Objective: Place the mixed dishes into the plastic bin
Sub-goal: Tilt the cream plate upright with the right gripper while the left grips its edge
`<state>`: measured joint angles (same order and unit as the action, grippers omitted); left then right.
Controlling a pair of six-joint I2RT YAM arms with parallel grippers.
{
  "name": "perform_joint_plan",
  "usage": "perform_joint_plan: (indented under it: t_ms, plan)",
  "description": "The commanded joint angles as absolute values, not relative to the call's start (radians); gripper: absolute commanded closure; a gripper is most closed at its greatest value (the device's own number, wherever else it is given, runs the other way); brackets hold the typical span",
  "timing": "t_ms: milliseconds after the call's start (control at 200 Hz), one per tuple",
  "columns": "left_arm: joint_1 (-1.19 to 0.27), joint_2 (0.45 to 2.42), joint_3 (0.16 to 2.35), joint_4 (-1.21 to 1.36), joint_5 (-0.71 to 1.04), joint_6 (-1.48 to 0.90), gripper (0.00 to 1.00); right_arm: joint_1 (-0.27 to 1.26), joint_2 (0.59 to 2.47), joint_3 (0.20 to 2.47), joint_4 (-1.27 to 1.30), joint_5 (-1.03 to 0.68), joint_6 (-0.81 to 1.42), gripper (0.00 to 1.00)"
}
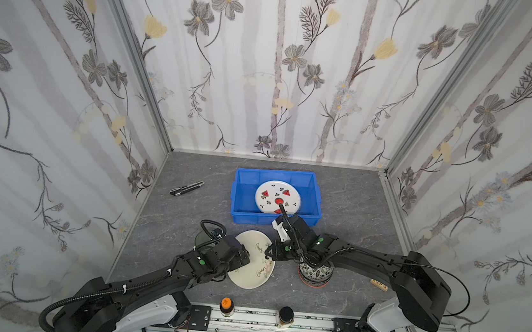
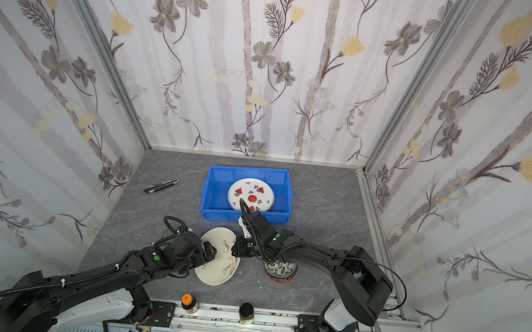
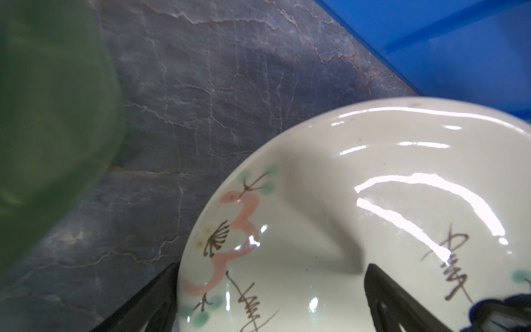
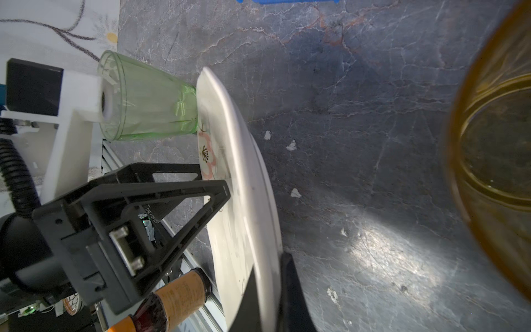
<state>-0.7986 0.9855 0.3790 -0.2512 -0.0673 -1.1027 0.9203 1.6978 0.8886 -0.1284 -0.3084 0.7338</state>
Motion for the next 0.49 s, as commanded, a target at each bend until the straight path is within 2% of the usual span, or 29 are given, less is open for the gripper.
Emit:
perform_joint_plan:
  t_ms: [0,490]
  plan:
    - [-0.800,0.949,0.376,-0.147,-0.054,-1.095,0.00,0.916,1.681,0.884,-0.054,-0.348,0.745,1.00]
    - [-0.749,0.635,0.313,-0.156,0.044,-1.009,0.00,0.834,1.550,0.857,-0.074,-0.410,0.735,1.00]
